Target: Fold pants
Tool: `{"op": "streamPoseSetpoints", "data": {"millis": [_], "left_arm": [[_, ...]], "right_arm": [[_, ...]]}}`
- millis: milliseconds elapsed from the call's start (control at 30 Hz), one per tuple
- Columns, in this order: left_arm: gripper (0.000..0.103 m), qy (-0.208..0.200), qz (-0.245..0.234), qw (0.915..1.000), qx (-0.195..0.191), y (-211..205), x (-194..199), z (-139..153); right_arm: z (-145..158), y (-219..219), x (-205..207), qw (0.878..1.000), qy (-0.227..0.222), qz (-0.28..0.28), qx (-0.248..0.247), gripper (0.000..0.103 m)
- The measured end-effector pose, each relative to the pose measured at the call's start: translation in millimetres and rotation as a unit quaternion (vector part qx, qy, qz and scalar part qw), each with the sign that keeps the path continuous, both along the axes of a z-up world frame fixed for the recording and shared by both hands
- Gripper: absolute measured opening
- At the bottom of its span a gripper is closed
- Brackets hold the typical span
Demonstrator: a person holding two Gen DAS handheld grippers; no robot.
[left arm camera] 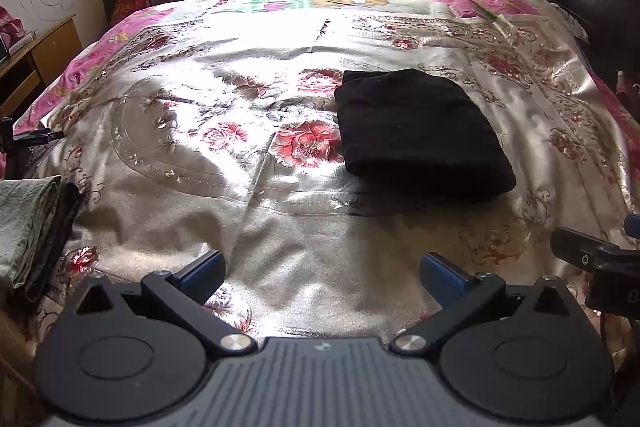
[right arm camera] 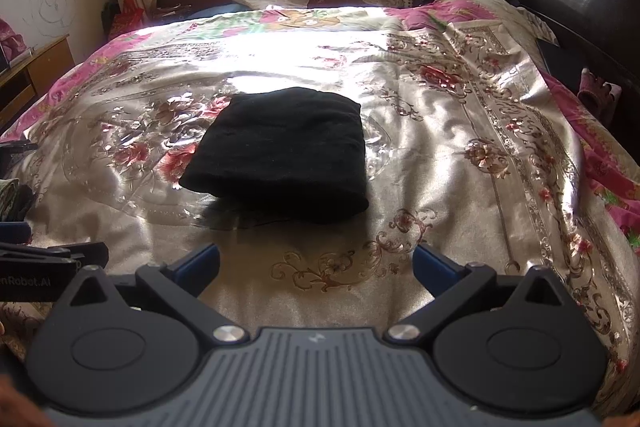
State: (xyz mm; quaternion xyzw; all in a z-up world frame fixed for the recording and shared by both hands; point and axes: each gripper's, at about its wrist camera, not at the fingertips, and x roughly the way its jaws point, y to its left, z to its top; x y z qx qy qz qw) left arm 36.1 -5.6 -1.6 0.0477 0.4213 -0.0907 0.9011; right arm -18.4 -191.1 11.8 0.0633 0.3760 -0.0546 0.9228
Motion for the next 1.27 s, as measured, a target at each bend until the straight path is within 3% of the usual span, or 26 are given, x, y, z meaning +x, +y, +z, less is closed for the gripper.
{"op": "streamPoseSetpoints", "data": {"millis": [1267], "left_arm": [[0.103,0.017,0.006,0.9998,-0.005,-2.5,5.6,-7.0]], "right_arm": [[-0.1,10.7,5.0,1.000,-0.005,0.011,0.004,0.102]]}}
